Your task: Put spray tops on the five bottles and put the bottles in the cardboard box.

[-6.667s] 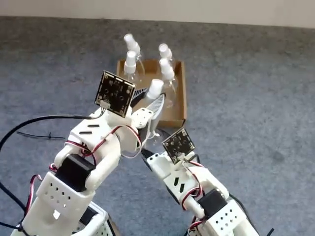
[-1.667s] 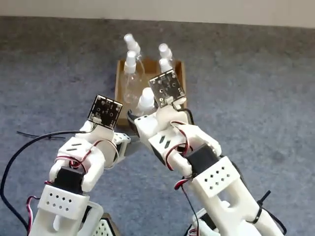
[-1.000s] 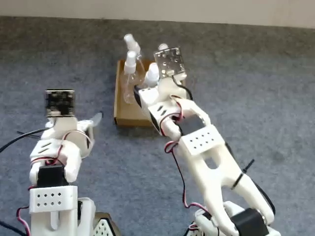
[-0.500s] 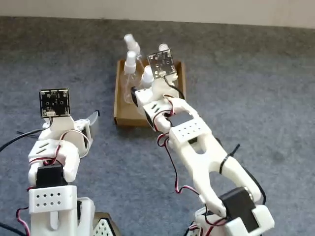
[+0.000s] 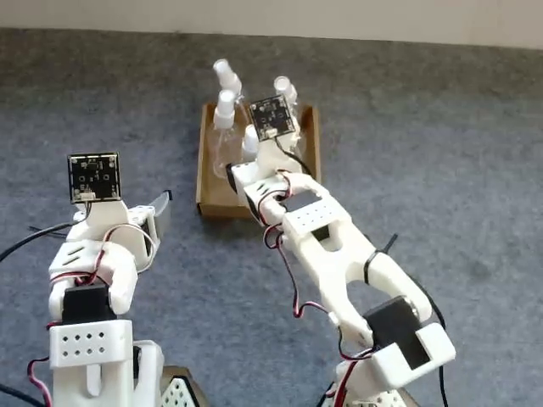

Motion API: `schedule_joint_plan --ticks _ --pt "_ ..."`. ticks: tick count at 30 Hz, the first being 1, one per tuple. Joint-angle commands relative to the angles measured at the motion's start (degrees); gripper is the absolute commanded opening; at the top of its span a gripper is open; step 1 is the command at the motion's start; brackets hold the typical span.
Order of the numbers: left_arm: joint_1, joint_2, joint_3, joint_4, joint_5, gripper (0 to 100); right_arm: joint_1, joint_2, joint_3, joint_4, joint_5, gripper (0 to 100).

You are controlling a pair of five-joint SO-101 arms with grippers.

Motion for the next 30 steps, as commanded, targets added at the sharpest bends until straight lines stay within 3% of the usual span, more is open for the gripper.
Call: schedule_joint_plan --ticks 1,11,16,24,30 --pt "-0.7 -0.6 -0.1 -1.3 0.4 25 0.2 0.3 -2.7 -1.3 0.0 0.9" --pt "-0.7 -0.6 0.4 -1.4 0.4 25 -2.3 0.3 -2.3 -0.8 0.0 24.4" --pt "-0.7 -0.6 2.9 -5.7 0.4 25 -2.2 0.2 -2.8 3.2 0.0 25.3" --pt "-0.7 -0.6 2.9 -5.8 0.4 25 -2.2 0.1 -8.6 4.6 0.0 25.3" --pt "-0.7 -0.6 2.9 -5.8 0.4 25 -2.2 0.2 -17.5 13.2 0.0 25.3"
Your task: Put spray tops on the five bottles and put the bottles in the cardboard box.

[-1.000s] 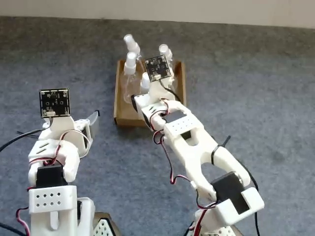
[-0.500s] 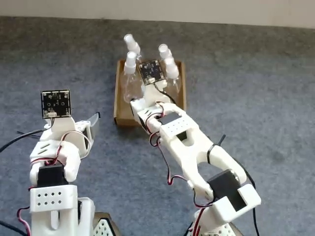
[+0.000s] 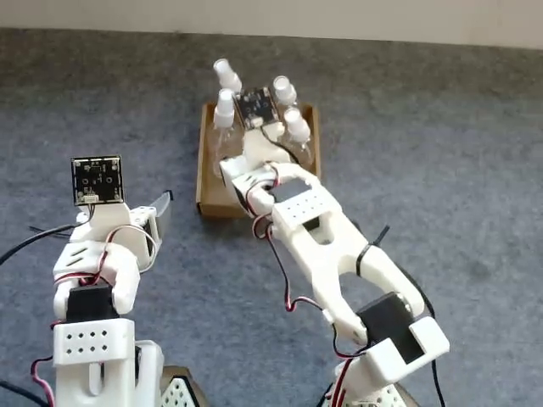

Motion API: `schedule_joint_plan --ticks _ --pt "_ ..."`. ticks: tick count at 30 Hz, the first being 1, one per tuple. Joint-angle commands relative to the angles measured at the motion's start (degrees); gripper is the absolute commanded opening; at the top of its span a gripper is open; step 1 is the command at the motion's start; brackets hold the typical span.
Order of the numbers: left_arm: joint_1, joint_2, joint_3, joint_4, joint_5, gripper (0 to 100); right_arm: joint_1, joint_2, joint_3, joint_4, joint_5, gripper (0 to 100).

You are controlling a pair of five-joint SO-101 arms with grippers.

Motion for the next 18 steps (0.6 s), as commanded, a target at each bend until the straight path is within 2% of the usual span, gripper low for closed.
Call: schedule_joint_plan --ticks 1,11,18 --pt "-0.7 -0.6 -0.5 -1.6 0.4 25 0.0 -1.0 -10.5 6.2 0.0 25.3" --pt "-0.7 -0.6 -0.5 -1.6 0.4 25 -0.3 -1.0 -33.8 27.0 0.0 25.3" --pt "-0.7 -0.6 -0.5 -1.6 0.4 25 -0.3 -1.1 -43.7 41.2 0.0 24.9"
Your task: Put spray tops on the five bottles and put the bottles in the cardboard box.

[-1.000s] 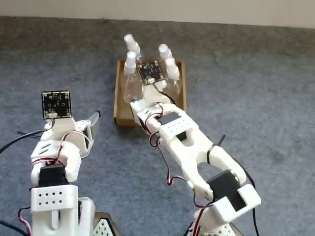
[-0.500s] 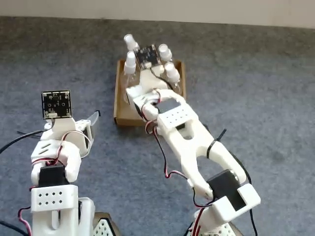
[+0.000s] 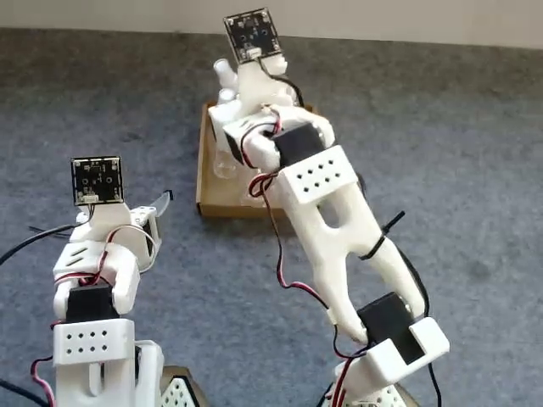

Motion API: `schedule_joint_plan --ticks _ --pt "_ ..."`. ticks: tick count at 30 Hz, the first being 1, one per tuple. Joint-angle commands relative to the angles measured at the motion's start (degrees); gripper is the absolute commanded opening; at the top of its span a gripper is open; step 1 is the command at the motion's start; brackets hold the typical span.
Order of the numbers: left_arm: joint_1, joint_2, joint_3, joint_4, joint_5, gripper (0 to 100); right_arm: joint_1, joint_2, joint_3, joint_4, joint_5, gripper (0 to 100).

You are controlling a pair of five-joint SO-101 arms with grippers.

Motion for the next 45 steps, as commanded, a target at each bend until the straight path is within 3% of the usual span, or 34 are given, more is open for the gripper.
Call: schedule_joint_plan --ticks 1,10,15,19,25,32,35,37,41,45 --pt "-0.7 -0.6 -0.5 -1.6 0.4 25 -0.3 -1.1 -8.7 8.7 0.0 24.9" --pt "-0.8 -0.6 -0.3 -1.8 0.4 25 -0.4 -7.3 -18.8 25.1 -0.3 24.5" --pt "-1.0 -0.7 -2.5 -1.6 0.4 25 0.5 -16.9 -11.7 33.0 0.0 11.1" --pt "-1.1 -0.7 -3.0 -1.6 0.4 25 3.5 -25.8 0.7 35.2 0.0 2.9" --pt "-1.1 -2.5 -2.8 -1.5 0.4 25 9.5 -40.4 26.4 27.8 0.1 2.7" --pt "-1.1 -21.0 -2.2 8.6 0.4 25 15.2 -62.5 59.7 12.0 0.1 2.7" --pt "-1.1 -31.3 1.2 11.5 -3.7 25 17.0 -73.2 71.3 8.2 0.6 2.7" --pt "-1.1 -36.1 4.2 11.7 -8.0 25 17.6 -80.1 77.8 7.2 5.8 2.7" --pt "-1.2 -32.7 9.8 11.5 -11.3 25 17.6 -94.7 90.1 7.0 17.2 2.7" --pt "-1.1 -33.5 15.5 11.5 -11.3 25 18.8 -108.4 101.8 7.3 17.8 2.7"
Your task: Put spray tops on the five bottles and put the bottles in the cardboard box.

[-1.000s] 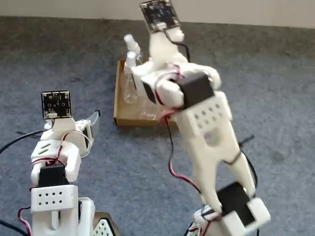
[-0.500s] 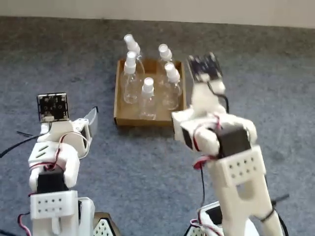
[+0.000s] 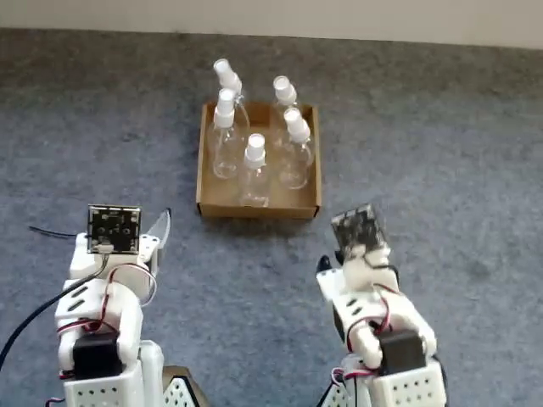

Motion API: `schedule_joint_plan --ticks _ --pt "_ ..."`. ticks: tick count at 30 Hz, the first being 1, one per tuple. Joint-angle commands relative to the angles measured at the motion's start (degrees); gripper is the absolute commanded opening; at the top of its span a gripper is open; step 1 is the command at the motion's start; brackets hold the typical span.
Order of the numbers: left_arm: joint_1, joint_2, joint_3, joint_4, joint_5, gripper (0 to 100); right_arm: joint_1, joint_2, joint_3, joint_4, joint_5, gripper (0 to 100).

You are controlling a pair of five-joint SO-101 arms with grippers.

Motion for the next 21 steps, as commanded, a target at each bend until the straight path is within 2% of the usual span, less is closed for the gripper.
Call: schedule_joint_plan --ticks 1,4,11,13,15,16,18,21 --pt "-0.7 -1.5 4.6 0.1 -0.6 25 2.7 -12.0 11.1 -1.4 1.8 2.7" --pt "-0.7 -1.5 8.2 0.1 -0.7 25 5.5 -8.7 15.5 -1.5 1.8 2.7" --pt "-0.8 -1.5 14.4 -2.2 -0.7 24 9.5 -11.1 18.3 -1.5 1.8 2.7" --pt "-0.8 -1.5 14.4 -1.6 -0.7 16 9.5 -11.0 20.8 -1.5 1.8 2.4" --pt "-0.8 -1.5 14.4 -1.6 -0.7 2 9.5 -11.0 22.4 -1.1 1.8 2.0" --pt "-0.8 -1.5 14.4 -1.5 -0.7 0 9.9 -11.0 22.8 -1.1 2.0 0.8" --pt "-0.8 -1.5 14.4 0.7 -0.7 5 10.6 -11.0 22.8 -1.5 2.0 0.3" --pt "-0.8 -1.5 14.4 6.2 -0.7 6 10.8 -10.9 22.8 -1.1 2.0 0.5"
